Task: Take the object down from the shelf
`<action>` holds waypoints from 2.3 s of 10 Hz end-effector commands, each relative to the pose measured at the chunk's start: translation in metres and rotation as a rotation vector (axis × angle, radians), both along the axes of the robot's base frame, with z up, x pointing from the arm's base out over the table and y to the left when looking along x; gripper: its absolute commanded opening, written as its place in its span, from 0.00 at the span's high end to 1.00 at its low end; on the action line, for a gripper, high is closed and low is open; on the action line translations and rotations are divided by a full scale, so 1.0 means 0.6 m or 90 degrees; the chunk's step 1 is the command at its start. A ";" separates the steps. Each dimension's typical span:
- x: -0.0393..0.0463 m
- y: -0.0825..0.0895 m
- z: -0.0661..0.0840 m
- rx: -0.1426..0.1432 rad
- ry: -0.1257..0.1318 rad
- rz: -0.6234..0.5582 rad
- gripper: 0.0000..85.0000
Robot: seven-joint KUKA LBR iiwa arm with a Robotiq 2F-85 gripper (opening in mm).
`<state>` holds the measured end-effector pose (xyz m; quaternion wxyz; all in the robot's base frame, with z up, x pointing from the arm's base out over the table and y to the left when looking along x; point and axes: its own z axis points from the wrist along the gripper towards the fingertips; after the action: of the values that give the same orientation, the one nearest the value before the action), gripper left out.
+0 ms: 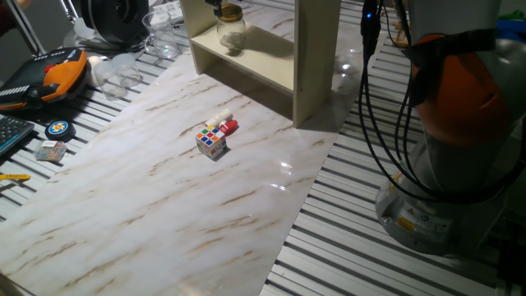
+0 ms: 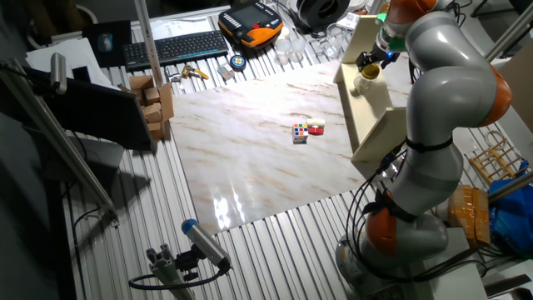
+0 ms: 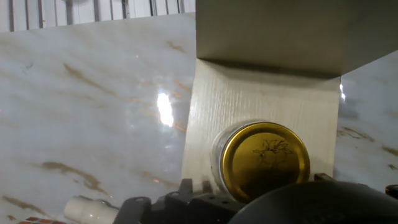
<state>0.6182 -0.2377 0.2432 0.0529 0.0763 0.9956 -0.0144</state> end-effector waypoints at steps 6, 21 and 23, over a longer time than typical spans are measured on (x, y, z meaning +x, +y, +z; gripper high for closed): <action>0.008 -0.002 -0.009 0.014 0.011 -0.019 0.00; 0.015 -0.014 -0.028 0.012 0.019 -0.030 0.00; 0.017 -0.017 -0.031 0.014 0.019 -0.030 0.00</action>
<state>0.6281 -0.2481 0.2240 0.0371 0.1003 0.9942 -0.0062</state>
